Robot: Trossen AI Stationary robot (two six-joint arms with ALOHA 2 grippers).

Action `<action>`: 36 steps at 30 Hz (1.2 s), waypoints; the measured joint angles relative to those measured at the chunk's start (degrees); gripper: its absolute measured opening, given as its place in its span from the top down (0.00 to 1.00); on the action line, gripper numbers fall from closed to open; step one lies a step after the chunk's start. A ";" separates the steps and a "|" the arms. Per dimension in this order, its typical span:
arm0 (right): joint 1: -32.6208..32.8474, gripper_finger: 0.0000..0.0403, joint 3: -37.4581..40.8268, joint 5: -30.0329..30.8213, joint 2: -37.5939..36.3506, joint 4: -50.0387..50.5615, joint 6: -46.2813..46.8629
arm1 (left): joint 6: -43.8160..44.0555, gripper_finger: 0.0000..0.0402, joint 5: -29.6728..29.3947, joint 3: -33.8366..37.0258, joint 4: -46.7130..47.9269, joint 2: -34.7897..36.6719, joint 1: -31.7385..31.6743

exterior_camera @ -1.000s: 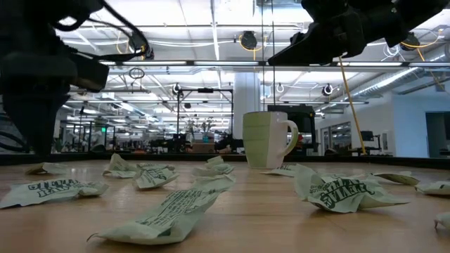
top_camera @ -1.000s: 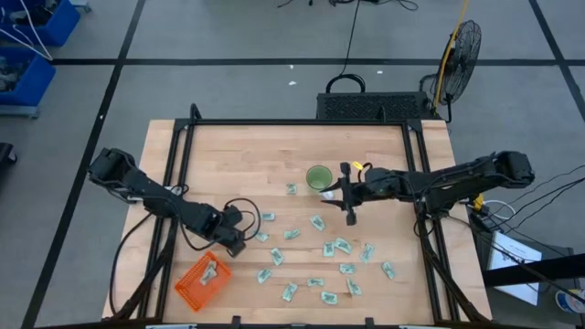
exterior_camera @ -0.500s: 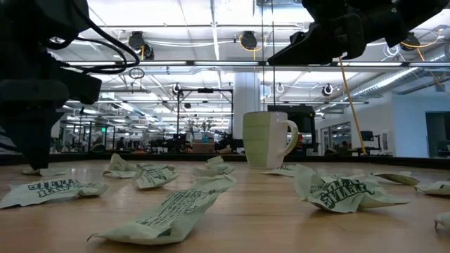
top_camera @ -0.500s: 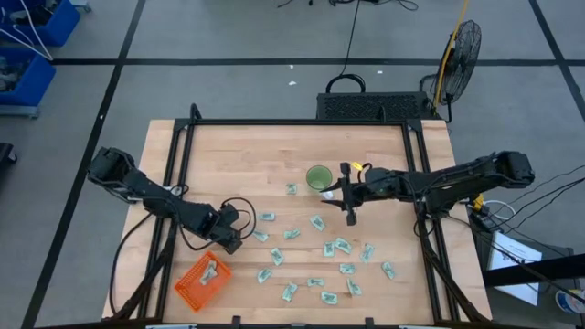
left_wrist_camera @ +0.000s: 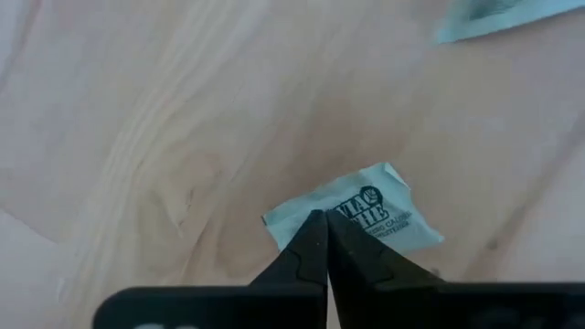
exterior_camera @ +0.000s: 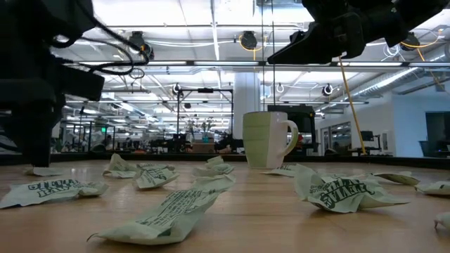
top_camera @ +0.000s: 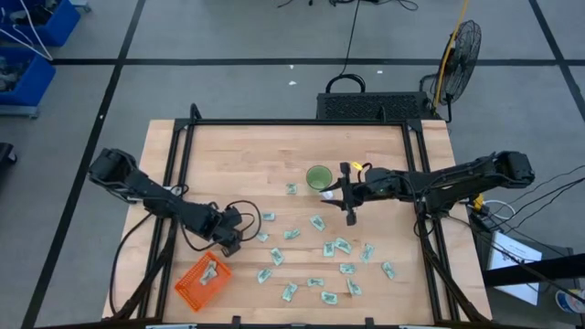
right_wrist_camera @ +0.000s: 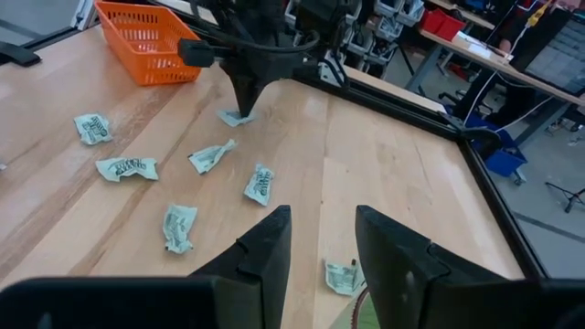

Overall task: Pick and place Stevia / Truvia into bins
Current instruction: Put the light green stevia packet into the orange basket

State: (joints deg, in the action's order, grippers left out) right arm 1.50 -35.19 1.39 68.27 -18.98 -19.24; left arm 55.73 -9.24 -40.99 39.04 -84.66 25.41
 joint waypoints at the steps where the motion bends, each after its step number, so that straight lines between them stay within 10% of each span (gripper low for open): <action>1: 0.00 0.71 -0.01 0.00 0.00 0.00 -0.17 | -1.14 0.99 -0.04 -1.56 1.23 0.10 0.00; 11: 0.00 0.71 0.01 0.00 0.00 0.00 -1.42 | -4.95 0.98 -0.63 -8.82 6.98 0.26 -0.02; 27: -0.02 0.71 0.01 0.00 0.00 0.00 -1.03 | 7.18 0.62 5.16 2.08 3.00 0.52 -0.63; 36: -0.02 0.71 0.01 0.00 -0.02 0.00 -1.17 | 4.89 0.80 4.93 4.24 0.73 0.57 -0.72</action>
State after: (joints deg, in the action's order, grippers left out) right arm 1.48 -35.18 1.39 68.25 -18.98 -20.41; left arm 60.62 -4.31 -36.75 39.77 -84.09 24.69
